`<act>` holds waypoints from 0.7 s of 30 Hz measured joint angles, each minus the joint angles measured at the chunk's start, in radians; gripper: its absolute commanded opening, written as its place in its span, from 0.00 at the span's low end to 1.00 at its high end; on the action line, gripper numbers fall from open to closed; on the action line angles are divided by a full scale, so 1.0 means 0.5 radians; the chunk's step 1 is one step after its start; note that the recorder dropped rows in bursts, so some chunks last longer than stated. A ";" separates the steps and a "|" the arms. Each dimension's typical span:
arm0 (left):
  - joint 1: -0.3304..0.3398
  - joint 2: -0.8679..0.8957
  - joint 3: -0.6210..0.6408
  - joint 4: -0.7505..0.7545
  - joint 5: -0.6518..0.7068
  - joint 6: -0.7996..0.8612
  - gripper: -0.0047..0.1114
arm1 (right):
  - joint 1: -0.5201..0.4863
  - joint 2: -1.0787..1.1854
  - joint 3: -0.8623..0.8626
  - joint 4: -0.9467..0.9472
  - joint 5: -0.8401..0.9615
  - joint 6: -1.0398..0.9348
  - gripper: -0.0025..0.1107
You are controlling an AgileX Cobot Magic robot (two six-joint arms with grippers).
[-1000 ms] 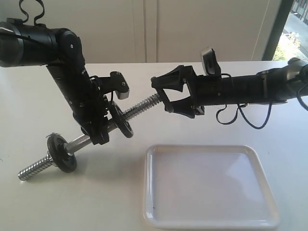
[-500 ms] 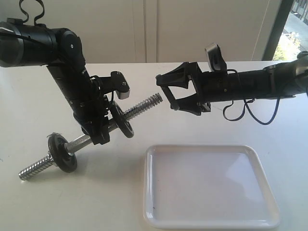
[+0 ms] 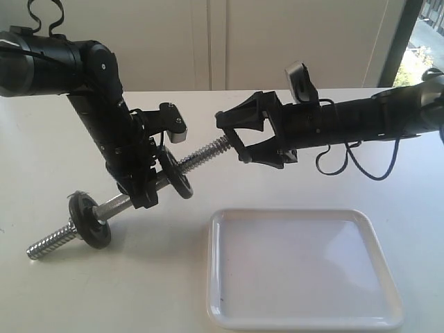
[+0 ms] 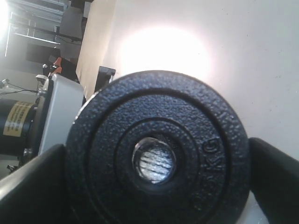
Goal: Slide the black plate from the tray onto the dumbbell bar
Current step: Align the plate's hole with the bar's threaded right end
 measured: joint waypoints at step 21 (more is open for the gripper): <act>0.000 0.000 0.000 0.000 0.008 0.000 0.04 | 0.100 0.000 0.000 -0.022 -0.025 0.001 0.02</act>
